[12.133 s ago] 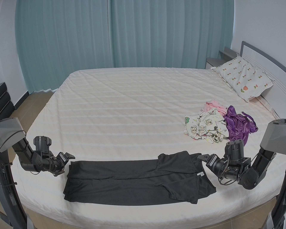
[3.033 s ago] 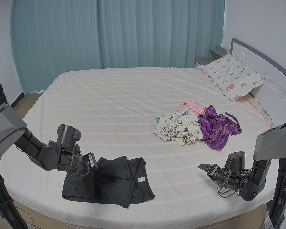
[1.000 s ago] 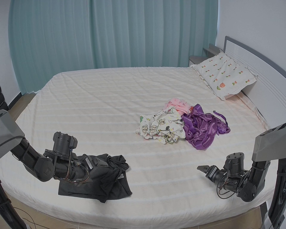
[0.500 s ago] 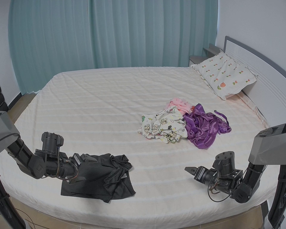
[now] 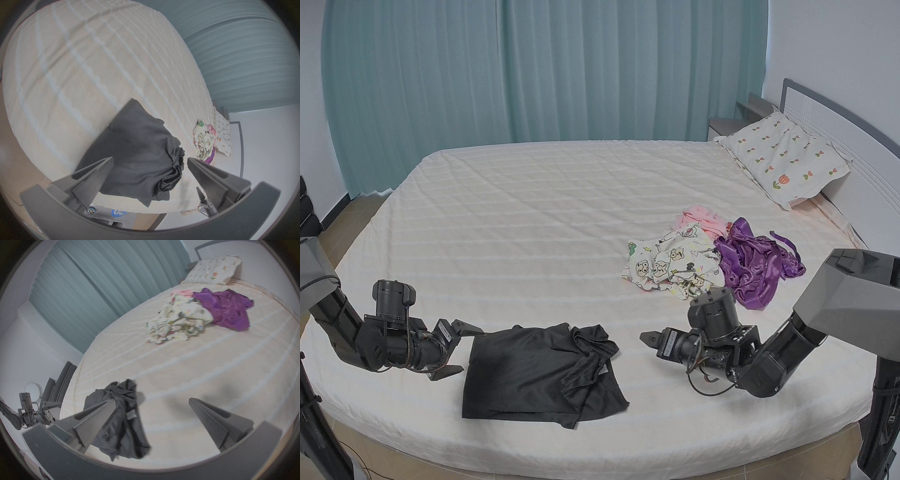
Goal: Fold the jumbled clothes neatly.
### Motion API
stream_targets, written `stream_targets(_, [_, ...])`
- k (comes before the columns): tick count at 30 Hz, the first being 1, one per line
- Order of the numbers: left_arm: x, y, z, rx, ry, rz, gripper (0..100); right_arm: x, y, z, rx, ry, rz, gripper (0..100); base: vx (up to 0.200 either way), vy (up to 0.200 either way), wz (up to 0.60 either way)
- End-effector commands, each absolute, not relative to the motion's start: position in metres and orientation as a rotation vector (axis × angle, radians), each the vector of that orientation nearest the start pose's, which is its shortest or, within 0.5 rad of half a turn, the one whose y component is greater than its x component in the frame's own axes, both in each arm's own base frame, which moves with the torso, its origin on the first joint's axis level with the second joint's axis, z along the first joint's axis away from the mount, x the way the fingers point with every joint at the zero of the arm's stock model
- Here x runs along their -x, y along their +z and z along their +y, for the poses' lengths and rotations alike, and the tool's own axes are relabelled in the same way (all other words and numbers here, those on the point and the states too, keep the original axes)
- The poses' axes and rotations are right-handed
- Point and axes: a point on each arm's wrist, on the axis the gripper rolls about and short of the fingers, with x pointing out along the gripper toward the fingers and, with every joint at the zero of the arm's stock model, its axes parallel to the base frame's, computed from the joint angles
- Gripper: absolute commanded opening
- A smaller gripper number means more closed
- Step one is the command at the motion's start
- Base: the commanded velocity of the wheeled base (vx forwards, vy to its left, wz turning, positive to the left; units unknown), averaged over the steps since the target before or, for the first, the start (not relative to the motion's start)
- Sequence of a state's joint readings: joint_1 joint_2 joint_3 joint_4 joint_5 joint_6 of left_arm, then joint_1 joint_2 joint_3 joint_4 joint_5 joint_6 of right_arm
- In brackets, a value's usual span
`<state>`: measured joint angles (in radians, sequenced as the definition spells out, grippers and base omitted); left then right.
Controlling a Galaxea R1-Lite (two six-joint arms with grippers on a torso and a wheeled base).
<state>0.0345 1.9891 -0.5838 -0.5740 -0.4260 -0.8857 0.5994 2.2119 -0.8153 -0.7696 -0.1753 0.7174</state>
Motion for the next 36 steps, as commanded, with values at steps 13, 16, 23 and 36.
stream_targets(13, [-0.296,0.026,0.01,1.017,0.039,0.942,100,-0.357,-0.021,0.276,-0.125,0.256,0.666,100,0.0,0.123,0.0])
stream_targets(16, [-0.296,0.026,0.01,1.017,0.039,0.942,100,-0.363,-0.028,0.276,-0.082,0.247,0.66,100,0.0,0.0,0.0])
stream_targets(23, [-0.296,0.027,0.01,1.016,0.038,0.94,100,-0.372,-0.031,0.276,-0.082,0.238,0.646,100,0.0,0.0,0.0])
stream_targets(36, [-0.296,0.026,0.01,1.015,0.04,0.941,100,-0.392,-0.038,0.261,-0.116,0.189,0.639,0,0.0,0.0,0.0])
